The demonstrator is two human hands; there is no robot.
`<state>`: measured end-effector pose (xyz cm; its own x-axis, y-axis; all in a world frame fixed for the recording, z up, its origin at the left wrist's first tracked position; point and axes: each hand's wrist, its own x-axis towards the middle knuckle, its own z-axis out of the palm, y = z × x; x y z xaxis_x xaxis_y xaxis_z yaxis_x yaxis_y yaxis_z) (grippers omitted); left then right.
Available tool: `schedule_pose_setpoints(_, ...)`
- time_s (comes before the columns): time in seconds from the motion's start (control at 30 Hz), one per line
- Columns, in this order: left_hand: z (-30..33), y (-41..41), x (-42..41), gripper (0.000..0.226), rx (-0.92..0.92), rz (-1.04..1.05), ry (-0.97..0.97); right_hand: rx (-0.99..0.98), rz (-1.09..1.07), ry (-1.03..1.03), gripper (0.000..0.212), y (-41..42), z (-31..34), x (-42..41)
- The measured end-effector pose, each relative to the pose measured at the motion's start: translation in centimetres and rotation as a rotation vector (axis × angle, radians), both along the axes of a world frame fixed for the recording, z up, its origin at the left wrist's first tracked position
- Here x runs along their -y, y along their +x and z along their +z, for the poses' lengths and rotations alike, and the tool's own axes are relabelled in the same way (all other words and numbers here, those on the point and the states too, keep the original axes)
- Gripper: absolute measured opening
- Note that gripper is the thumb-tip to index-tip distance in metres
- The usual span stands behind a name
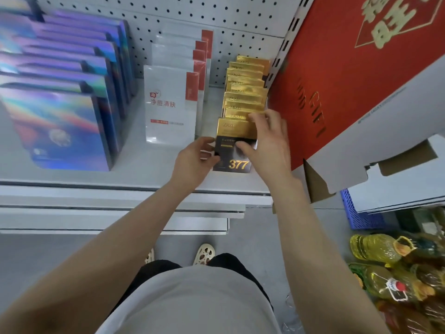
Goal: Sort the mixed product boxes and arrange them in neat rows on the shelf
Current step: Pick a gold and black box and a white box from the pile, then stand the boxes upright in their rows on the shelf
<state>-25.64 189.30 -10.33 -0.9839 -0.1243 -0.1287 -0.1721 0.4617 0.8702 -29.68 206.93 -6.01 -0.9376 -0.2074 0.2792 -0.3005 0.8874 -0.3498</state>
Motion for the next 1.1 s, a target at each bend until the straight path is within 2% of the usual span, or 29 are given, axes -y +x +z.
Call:
schedule_pose_setpoints(0.13, 1.1, 2.0, 2.2, 0.03, -0.062, 0.1, -0.064, -0.137, -0.007, 0.028, 0.049, 0.4, 0.6, 1.9)
schedule_pose_setpoints(0.33, 2.4, 8.3, 9.7, 0.021, -0.18, 0.265, -0.048, -0.186, 0.127, -0.127, 0.031, 3.1, 0.4, 8.8)
schedule_pose_setpoints(0.6, 1.7, 23.4, 24.0, 0.018, -0.137, 0.656, -0.038, 0.019, 0.452, -0.205, 0.025, 12.0, -3.3, 25.4)
schedule_pose_setpoints(0.9, -0.6, 43.3, 38.5, 0.015, -0.001, 1.086, -0.075, 0.244, 0.867, -0.128, 0.027, 26.4, -5.6, 46.6)
schedule_pose_setpoints(1.1, -1.5, 50.6, 45.0, 0.017, 0.04, 1.33, -0.069, 0.27, 1.104, -0.034, 0.029, 32.2, -6.1, 57.8)
